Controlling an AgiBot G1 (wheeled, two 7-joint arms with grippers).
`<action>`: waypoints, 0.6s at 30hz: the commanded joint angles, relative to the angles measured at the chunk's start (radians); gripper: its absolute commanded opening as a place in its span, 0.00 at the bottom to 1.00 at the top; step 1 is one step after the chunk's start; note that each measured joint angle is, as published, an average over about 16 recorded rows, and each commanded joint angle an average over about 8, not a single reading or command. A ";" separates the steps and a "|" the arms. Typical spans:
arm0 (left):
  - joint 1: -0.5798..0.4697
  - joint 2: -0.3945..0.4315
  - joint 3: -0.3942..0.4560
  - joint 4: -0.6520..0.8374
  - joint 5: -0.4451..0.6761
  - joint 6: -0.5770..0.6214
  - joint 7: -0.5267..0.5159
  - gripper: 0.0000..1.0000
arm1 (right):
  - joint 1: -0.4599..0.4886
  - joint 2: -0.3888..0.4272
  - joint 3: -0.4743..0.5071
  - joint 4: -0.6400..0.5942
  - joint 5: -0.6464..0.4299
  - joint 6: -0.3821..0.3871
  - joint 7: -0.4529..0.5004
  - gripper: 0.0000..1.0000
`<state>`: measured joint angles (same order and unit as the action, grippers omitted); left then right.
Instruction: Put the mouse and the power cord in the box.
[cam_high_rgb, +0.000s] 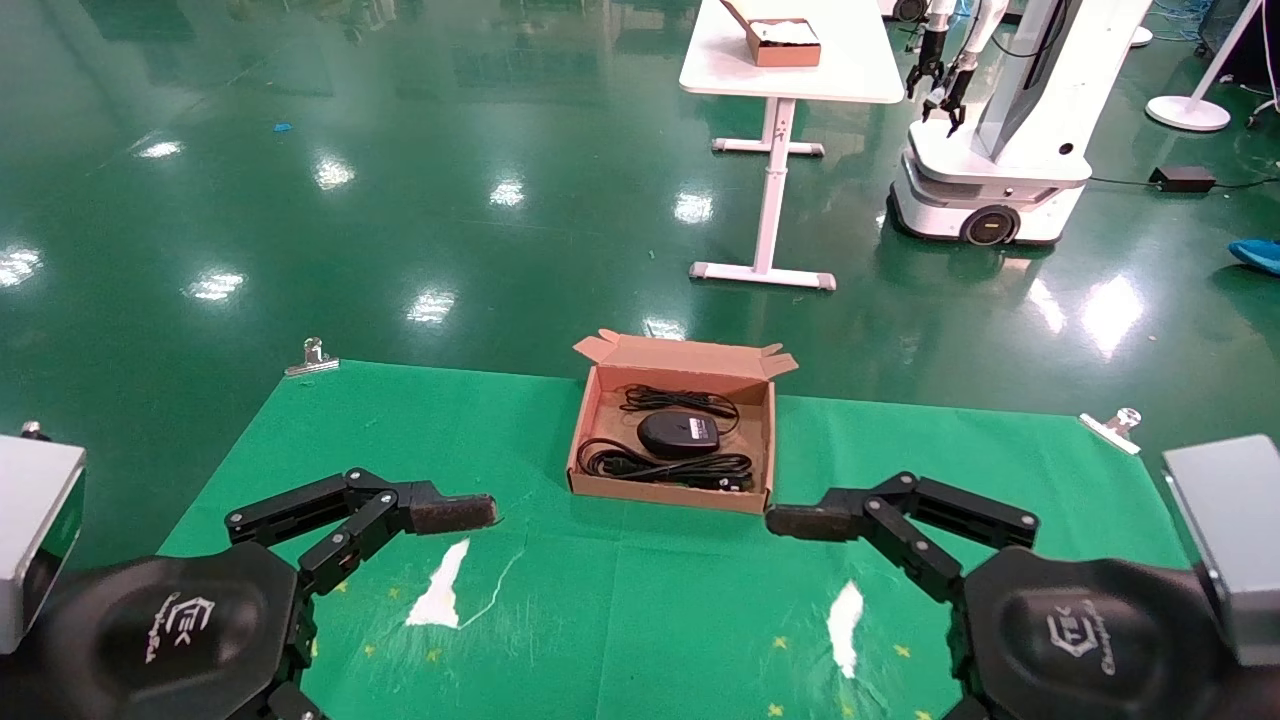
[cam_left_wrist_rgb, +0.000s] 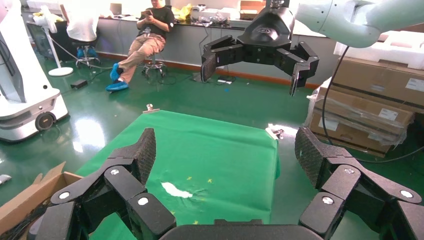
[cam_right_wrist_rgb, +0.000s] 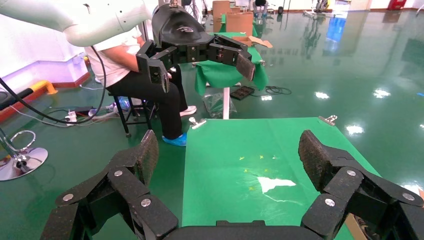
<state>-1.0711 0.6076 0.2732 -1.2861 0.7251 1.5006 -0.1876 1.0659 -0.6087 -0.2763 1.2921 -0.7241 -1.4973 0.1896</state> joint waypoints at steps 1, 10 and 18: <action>-0.001 0.001 0.001 0.001 0.001 -0.001 0.000 1.00 | 0.002 -0.001 -0.001 -0.002 -0.002 0.001 -0.001 1.00; -0.002 0.002 0.004 0.001 0.003 -0.003 0.000 1.00 | 0.008 -0.002 -0.003 -0.008 -0.005 0.001 -0.003 1.00; -0.002 0.002 0.005 0.002 0.004 -0.004 0.000 1.00 | 0.010 -0.002 -0.003 -0.010 -0.007 0.002 -0.004 1.00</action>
<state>-1.0735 0.6101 0.2780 -1.2842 0.7292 1.4965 -0.1873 1.0758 -0.6111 -0.2797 1.2820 -0.7311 -1.4955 0.1855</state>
